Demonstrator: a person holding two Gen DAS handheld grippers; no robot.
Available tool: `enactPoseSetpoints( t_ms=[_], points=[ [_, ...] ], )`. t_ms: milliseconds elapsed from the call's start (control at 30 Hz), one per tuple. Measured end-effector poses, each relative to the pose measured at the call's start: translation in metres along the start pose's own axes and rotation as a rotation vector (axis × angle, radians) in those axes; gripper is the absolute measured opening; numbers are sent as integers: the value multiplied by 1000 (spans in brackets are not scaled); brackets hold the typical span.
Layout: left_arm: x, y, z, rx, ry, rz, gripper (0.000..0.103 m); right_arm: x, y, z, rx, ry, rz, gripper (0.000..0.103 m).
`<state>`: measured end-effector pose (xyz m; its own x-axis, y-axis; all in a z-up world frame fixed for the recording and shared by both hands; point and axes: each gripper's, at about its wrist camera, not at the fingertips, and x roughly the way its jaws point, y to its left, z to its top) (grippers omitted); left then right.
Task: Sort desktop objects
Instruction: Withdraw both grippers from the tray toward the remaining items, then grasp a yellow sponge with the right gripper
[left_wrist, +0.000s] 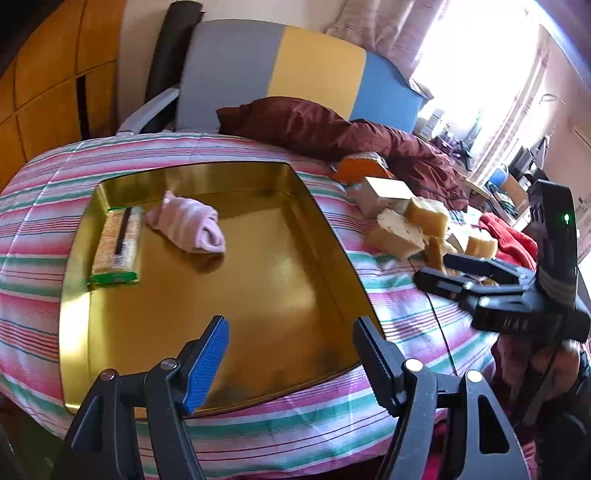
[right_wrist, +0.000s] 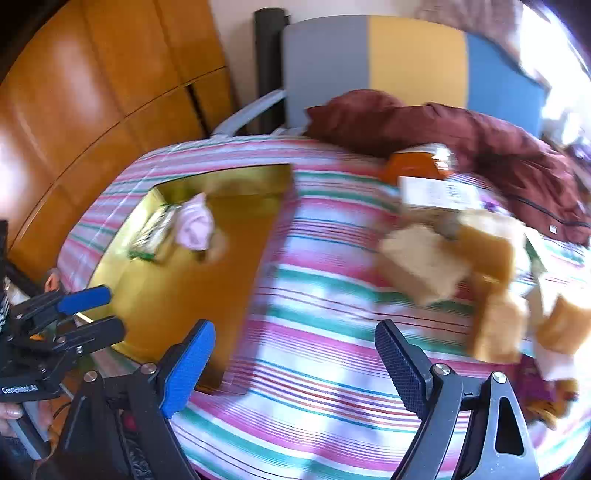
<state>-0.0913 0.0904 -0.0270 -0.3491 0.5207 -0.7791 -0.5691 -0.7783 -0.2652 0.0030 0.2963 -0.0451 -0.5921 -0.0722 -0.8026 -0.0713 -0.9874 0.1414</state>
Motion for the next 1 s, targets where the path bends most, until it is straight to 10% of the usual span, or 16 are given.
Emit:
enactPoseSetpoints(
  t_ms=[567, 1000],
  points=[
    [11, -31, 4, 65, 32, -48, 71, -78, -171, -4, 246, -103, -440, 98],
    [21, -53, 23, 149, 59, -55, 71, -36, -216, -8, 309, -8, -450, 83]
  ],
)
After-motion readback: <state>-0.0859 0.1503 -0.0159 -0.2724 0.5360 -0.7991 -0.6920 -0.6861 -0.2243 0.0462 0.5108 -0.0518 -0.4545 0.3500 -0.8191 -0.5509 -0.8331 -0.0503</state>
